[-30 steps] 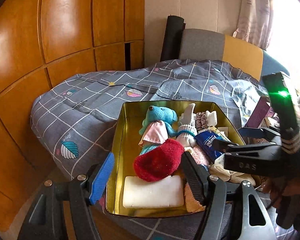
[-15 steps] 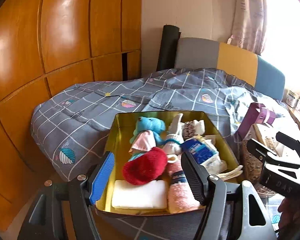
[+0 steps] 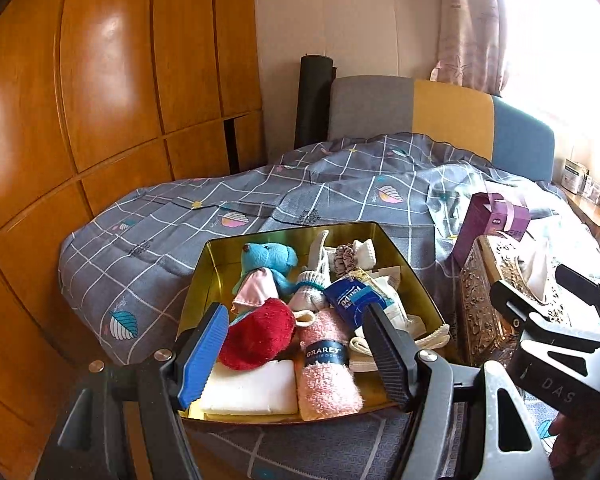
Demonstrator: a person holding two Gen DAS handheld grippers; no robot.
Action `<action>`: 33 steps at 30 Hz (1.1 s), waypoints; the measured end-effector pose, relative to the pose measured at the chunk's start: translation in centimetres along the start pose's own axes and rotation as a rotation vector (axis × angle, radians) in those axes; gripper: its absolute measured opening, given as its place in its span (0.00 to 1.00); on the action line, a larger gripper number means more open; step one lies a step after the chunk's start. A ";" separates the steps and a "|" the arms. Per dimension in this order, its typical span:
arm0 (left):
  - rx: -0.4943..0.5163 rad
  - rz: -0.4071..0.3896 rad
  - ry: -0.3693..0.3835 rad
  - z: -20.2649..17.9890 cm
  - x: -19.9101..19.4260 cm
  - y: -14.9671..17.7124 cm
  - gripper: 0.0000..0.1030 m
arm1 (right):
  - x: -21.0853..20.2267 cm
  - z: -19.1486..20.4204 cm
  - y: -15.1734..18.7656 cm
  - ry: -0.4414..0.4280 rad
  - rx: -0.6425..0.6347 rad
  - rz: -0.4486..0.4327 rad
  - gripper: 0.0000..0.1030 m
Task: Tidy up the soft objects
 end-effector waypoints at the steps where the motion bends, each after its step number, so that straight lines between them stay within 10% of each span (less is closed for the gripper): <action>1: 0.002 0.000 0.000 -0.1 0.0 0.0 0.69 | 0.0 -0.1 0.1 0.000 0.001 0.000 0.91; 33: -0.023 0.001 -0.055 1.1 0.1 0.3 0.69 | 0.1 1.2 0.6 -0.015 -0.013 0.014 0.91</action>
Point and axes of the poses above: each gripper's, at about its wrist camera, not at the fingertips, and x roughly the way its jaws point, z to its left, y to its underside, the point moved 2 cm from there along x, roughly the way its jaws point
